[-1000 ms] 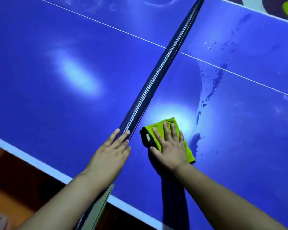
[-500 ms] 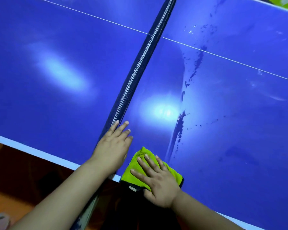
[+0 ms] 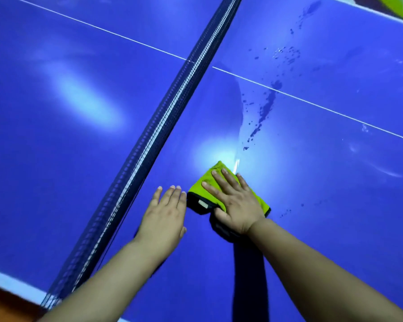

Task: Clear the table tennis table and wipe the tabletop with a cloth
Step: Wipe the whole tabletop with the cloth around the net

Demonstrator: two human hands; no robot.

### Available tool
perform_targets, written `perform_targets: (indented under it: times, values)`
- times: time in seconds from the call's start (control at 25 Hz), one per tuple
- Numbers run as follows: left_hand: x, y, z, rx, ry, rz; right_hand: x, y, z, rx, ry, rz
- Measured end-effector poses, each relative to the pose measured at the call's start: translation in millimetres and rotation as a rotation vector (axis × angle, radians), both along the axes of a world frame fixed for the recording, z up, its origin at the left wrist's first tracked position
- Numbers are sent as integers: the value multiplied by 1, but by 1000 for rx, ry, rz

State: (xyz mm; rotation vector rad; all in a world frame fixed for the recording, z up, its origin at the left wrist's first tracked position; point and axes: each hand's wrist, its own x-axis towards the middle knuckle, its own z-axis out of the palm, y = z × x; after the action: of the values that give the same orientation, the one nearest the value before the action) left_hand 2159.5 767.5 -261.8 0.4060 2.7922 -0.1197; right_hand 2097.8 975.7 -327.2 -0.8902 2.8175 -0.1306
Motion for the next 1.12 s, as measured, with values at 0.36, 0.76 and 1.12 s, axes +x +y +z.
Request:
perform_targets:
  times: [0.36, 0.76, 1.12]
  values:
    - [-130, 73, -26, -8, -30, -13, -236, 24, -1, 49, -19, -145]
    - [-164, 96, -28, -176, -191, -59, -368, 18, -4, -7, -38, -241]
    - [-163, 101, -22, -216, -211, -55, -330, 124, 4, -35, -67, -399]
